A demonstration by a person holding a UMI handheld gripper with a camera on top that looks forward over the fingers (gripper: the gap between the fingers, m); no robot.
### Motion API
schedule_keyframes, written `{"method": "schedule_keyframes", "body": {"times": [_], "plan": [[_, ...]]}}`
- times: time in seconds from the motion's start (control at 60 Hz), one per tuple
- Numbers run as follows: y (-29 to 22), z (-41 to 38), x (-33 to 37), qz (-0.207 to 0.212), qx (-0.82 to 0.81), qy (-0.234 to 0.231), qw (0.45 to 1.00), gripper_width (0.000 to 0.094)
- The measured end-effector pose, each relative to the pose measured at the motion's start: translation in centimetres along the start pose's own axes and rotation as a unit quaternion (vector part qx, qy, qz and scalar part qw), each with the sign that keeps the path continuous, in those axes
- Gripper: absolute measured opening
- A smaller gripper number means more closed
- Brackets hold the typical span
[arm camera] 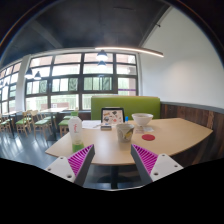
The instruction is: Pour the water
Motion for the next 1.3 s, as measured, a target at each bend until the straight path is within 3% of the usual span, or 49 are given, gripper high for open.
{"method": "schedule_keyframes", "body": {"times": [0.383, 0.6, 0.783, 0.9, 0.917, 0.983, 1.067, 1.133, 1.15, 1.2, 1.3], "plan": [[1.5, -3.4, -2.0, -0.009, -0.014, -0.032, 0.999, 0.0798], [2.7, -8.5, -8.5, -0.002, -0.007, -0.063, 0.998, 0.0805], [3.0, -13.5, -14.7, 0.010, 0.003, -0.060, 0.998, 0.0801], [1.8, -14.4, -19.6, 0.034, 0.014, -0.020, 0.999, 0.0774], [2.1, -15.3, -19.6, 0.036, 0.015, -0.016, 0.999, 0.0765], [2.6, -15.5, -21.2, 0.026, 0.014, 0.000, 1.000, 0.0373], [2.3, -14.7, -21.8, 0.034, 0.005, 0.028, 0.999, 0.0351], [2.2, -14.9, -21.8, 0.036, 0.015, 0.021, 0.999, 0.0364], [2.1, -15.0, -21.8, 0.038, 0.018, 0.018, 0.999, 0.0297], [2.3, -14.5, -22.6, 0.042, 0.021, 0.014, 0.999, 0.0265], [2.2, -15.1, -22.8, 0.037, 0.033, -0.009, 0.999, 0.0264]]}}
Point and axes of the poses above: the point between the fingertips, and its own axes, seen from behind it with the camera up: z to the right, y down, x backward, against the way the camera looks, the point moved 5 cm from there along x, backward, against the way the camera looks, and after that the axes turned 3 degrees about -x, right-handed, at the moved point
